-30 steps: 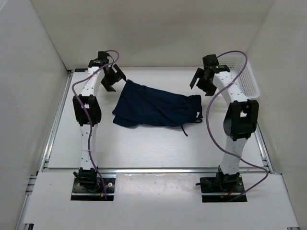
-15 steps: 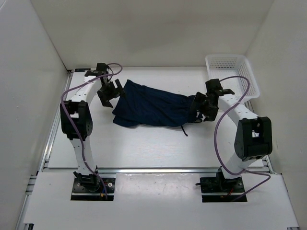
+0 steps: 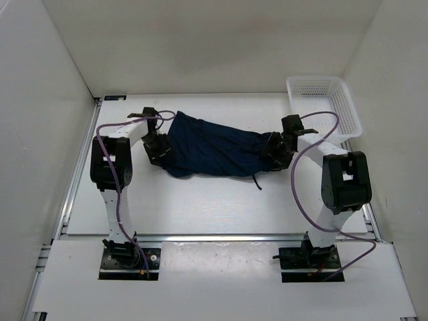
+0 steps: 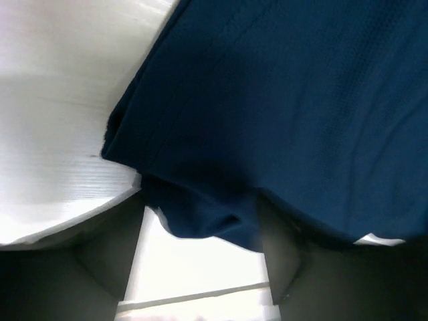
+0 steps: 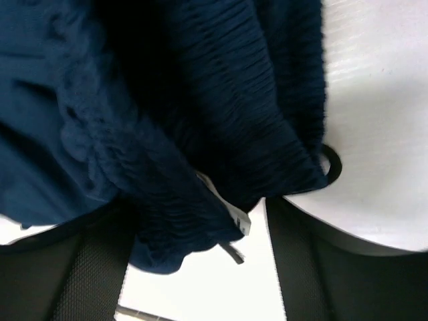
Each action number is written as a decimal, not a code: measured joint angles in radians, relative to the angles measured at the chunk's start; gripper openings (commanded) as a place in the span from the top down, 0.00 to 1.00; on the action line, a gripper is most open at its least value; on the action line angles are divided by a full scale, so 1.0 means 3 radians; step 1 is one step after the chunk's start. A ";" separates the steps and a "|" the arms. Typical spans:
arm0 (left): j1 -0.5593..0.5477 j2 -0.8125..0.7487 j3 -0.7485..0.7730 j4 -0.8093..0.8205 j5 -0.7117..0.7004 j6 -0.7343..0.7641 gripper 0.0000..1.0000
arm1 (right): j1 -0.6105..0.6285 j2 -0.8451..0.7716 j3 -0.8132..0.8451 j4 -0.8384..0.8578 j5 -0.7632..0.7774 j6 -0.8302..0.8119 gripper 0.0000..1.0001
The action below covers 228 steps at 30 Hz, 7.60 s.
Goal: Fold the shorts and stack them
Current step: Fold the shorts
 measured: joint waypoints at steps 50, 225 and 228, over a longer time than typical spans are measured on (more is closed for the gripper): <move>0.0299 -0.2333 -0.1793 -0.0005 -0.0036 -0.0135 0.14 | -0.0018 -0.1289 -0.1063 -0.0474 0.0509 -0.0432 0.99; 0.0189 -0.1633 -0.1236 -0.0370 -0.0189 0.0342 0.35 | 0.1900 0.0479 0.0137 0.0760 -0.0661 -0.0347 0.90; 0.0289 -0.1517 -0.1348 -0.0266 -0.0149 0.0348 0.33 | 0.1902 0.0483 0.0137 0.0802 -0.0636 -0.0331 0.69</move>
